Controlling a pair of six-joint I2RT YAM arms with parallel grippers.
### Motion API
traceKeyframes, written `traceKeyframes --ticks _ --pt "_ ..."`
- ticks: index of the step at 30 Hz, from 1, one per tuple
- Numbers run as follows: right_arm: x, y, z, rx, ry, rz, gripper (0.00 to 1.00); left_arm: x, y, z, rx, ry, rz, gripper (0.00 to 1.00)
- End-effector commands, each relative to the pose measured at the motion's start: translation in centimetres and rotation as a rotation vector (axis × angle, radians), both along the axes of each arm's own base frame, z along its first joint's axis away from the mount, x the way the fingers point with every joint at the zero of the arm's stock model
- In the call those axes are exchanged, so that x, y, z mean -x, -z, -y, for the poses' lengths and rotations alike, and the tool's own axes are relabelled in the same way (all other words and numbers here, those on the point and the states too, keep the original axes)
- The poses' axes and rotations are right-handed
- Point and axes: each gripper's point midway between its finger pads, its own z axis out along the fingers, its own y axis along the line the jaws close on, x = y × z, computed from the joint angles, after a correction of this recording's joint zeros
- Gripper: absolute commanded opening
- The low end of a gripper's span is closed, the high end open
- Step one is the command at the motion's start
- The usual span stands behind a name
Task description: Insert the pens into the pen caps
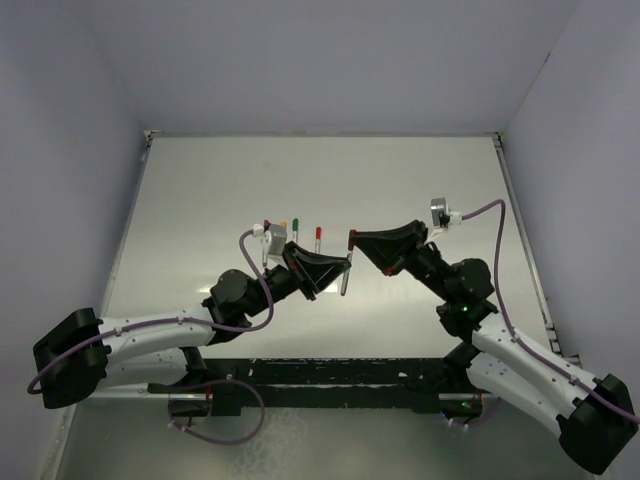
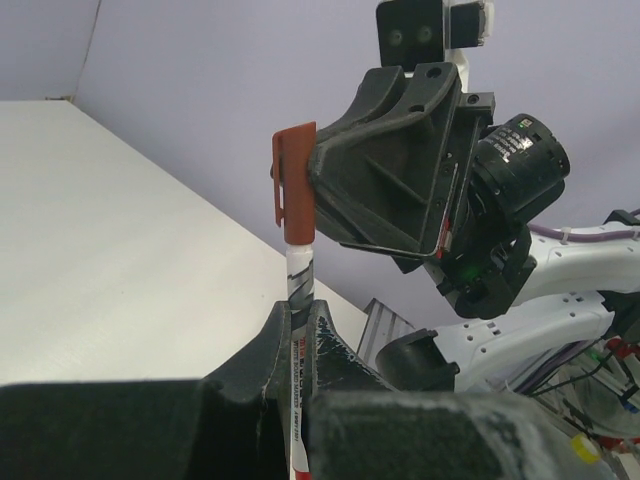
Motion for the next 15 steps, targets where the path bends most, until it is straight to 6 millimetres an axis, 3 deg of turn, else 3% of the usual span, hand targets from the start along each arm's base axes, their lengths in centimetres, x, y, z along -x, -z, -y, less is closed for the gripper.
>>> traceKeyframes --ticks 1,8,15 --pt "0.3 -0.8 -0.3 0.023 -0.015 0.042 0.0 0.1 -5.5 -1.1 0.14 -0.027 0.093 0.0" --pt "0.2 -0.9 -0.6 0.028 -0.02 0.037 0.0 -0.1 -5.6 -1.2 0.141 -0.037 0.095 0.0" --pt "-0.5 0.8 -0.9 0.099 -0.008 -0.021 0.0 -1.0 -7.1 -1.2 0.139 -0.075 0.12 0.0"
